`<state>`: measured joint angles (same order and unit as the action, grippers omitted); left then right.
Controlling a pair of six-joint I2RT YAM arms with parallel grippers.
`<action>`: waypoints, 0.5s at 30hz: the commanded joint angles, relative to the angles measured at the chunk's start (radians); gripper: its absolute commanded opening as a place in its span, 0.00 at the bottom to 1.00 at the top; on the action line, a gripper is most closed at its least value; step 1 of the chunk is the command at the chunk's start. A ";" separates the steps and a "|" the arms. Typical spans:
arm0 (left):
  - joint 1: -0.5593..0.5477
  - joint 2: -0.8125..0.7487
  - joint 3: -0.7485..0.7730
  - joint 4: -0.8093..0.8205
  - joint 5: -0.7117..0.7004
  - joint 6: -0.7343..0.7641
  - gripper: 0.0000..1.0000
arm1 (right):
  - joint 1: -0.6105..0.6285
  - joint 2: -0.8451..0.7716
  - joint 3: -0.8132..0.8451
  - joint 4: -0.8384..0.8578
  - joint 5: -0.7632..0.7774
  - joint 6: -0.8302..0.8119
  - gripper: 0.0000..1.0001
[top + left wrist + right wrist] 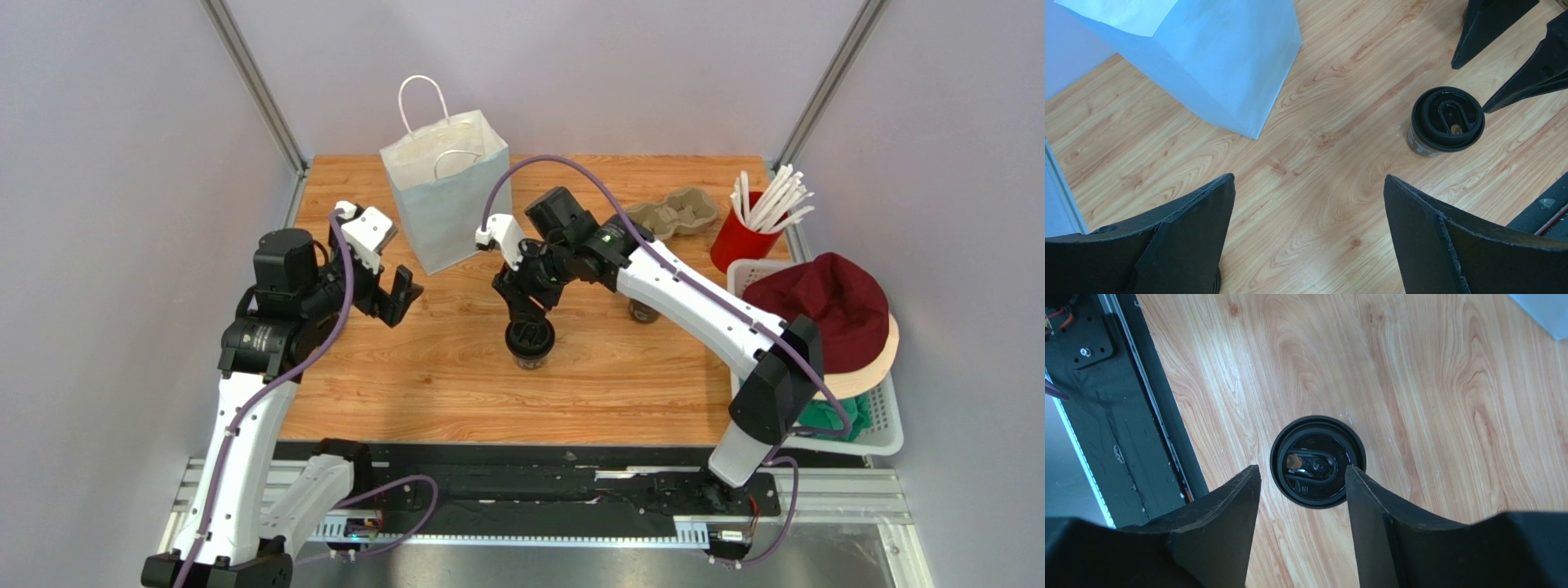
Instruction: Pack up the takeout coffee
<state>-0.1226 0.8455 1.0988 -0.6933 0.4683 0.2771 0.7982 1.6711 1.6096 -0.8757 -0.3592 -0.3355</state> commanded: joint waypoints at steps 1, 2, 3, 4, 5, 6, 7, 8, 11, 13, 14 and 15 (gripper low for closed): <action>0.008 -0.003 -0.010 0.052 -0.029 -0.024 0.99 | 0.030 0.071 0.107 -0.183 0.075 0.027 0.56; 0.008 -0.003 -0.010 0.058 -0.036 -0.027 0.99 | 0.038 0.078 0.110 -0.203 0.080 0.029 0.56; 0.008 -0.003 -0.011 0.063 -0.042 -0.030 0.99 | 0.039 0.087 0.102 -0.209 0.080 0.030 0.55; 0.008 -0.003 -0.011 0.064 -0.048 -0.032 0.99 | 0.044 0.090 0.095 -0.209 0.083 0.029 0.54; 0.008 -0.002 -0.011 0.066 -0.053 -0.036 0.99 | 0.052 0.091 0.087 -0.207 0.085 0.030 0.53; 0.008 0.000 -0.011 0.067 -0.054 -0.036 0.99 | 0.059 0.096 0.079 -0.207 0.086 0.033 0.52; 0.009 -0.002 -0.011 0.069 -0.056 -0.038 0.99 | 0.064 0.096 0.069 -0.204 0.094 0.036 0.52; 0.009 0.001 -0.013 0.069 -0.056 -0.038 0.99 | 0.074 0.098 0.064 -0.203 0.098 0.038 0.51; 0.009 0.001 -0.014 0.071 -0.054 -0.041 0.99 | 0.090 0.104 0.052 -0.195 0.106 0.055 0.51; 0.009 0.001 -0.016 0.072 -0.054 -0.042 0.99 | 0.096 0.108 0.050 -0.194 0.127 0.069 0.50; 0.009 0.003 -0.016 0.072 -0.054 -0.042 0.99 | 0.104 0.111 0.050 -0.189 0.132 0.072 0.50; 0.009 0.001 -0.016 0.074 -0.054 -0.042 0.99 | 0.107 0.118 0.052 -0.189 0.140 0.075 0.50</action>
<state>-0.1215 0.8467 1.0908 -0.6586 0.4198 0.2504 0.8864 1.7756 1.6562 -1.0657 -0.2619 -0.2955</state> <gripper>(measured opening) 0.990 0.504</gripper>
